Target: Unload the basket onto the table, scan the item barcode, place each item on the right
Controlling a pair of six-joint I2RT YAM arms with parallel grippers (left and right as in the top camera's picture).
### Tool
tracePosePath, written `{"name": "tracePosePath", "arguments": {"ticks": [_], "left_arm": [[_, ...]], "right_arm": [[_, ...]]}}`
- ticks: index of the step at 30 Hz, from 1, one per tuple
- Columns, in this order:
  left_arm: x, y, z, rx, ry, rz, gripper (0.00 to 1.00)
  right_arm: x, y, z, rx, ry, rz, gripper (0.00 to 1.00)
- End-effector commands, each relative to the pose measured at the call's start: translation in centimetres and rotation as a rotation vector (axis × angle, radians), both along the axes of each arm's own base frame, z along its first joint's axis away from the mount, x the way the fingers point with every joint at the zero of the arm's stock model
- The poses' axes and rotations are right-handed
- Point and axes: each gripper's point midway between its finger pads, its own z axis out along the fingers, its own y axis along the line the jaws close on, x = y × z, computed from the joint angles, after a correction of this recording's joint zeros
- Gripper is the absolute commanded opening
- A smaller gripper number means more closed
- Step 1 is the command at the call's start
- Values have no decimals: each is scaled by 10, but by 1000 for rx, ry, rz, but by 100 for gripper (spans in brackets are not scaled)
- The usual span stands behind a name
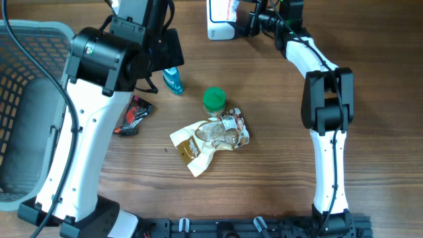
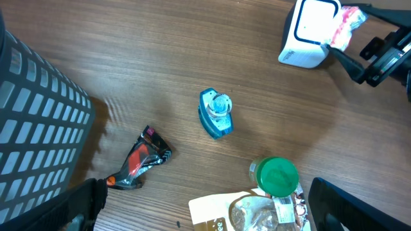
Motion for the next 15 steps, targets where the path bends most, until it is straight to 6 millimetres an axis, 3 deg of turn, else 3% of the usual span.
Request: {"name": "tracePosePath", "arguments": {"ticks": [1,8,10,13,15], "left_arm": [[1,0,-4,-8,13,8,100],[1,0,-4,-7,14,8,100],[0,1,-5,-3,21,9,100],[-2,4,-7,11,30,15,100],[-1,4,-6,14,22,18,100]], "right_arm": [[2,4,-1,0,-13,-1,72],[1,4,-1,-1,-16,4,67],[0,-2,4,-27,-110,33,64],[-3,-35,27,-82,-380,110,62],[-6,-60,57,-84,-508,128,64]]}}
